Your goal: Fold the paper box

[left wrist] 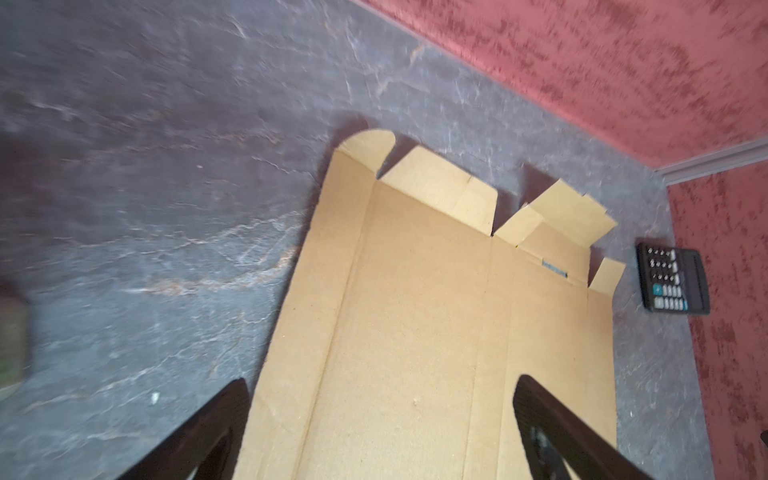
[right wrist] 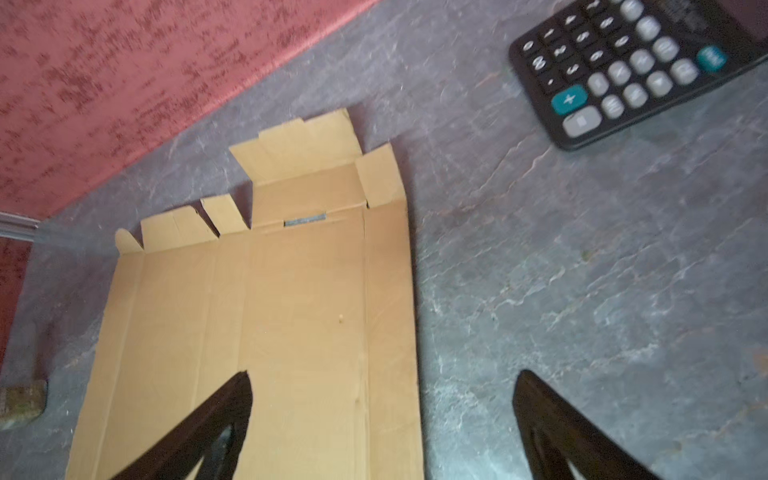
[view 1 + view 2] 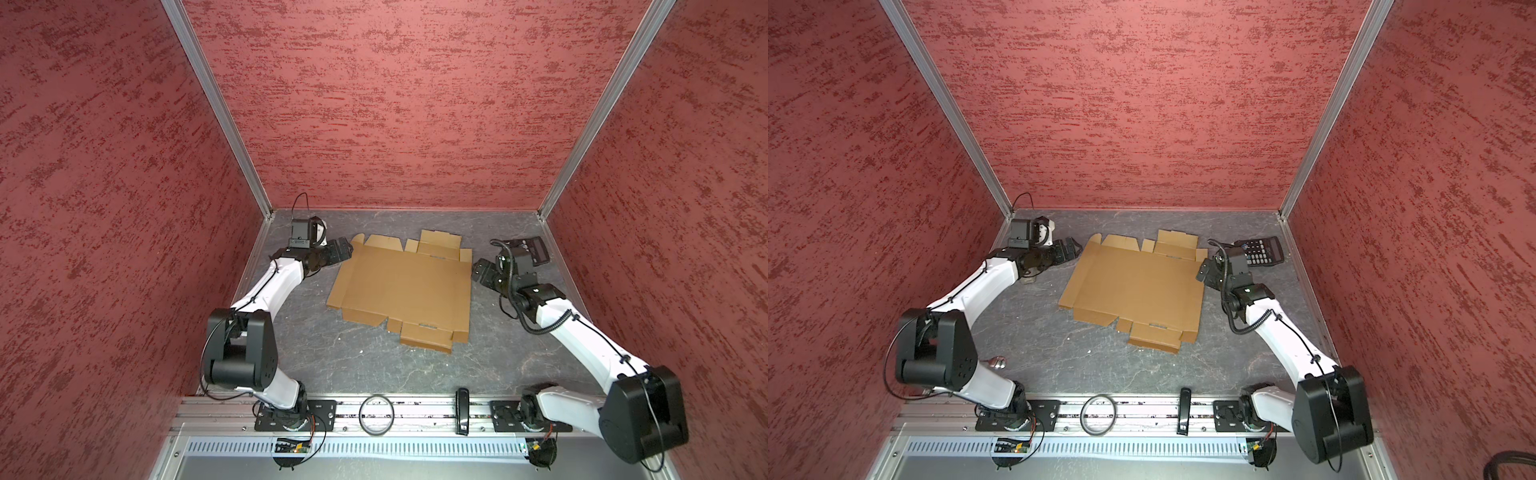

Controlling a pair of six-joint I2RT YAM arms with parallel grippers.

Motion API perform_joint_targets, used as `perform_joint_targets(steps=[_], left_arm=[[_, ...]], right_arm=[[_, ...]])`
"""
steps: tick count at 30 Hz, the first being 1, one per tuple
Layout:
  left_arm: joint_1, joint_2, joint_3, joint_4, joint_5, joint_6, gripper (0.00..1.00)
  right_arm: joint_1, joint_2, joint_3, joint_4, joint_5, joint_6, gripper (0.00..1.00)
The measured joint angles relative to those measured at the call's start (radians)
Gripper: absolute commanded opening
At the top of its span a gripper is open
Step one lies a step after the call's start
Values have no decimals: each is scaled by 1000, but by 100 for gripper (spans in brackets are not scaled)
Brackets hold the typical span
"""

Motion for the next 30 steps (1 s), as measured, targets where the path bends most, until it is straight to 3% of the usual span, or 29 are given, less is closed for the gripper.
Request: perform_joint_targets(steps=[3, 6, 9, 19, 30], left_arm=[[-15, 67, 29, -37, 16, 16, 99], [-34, 111, 47, -68, 22, 27, 95], [-46, 138, 64, -95, 28, 34, 93], [-58, 188, 123, -156, 9, 46, 89], [-56, 280, 173, -200, -27, 68, 89]], right_arm=[[66, 31, 24, -39, 15, 32, 93], [107, 42, 8, -52, 12, 80, 75], [122, 53, -28, -54, 3, 127, 70], [126, 95, -153, -51, -31, 213, 64], [126, 160, -167, 0, -56, 233, 56]])
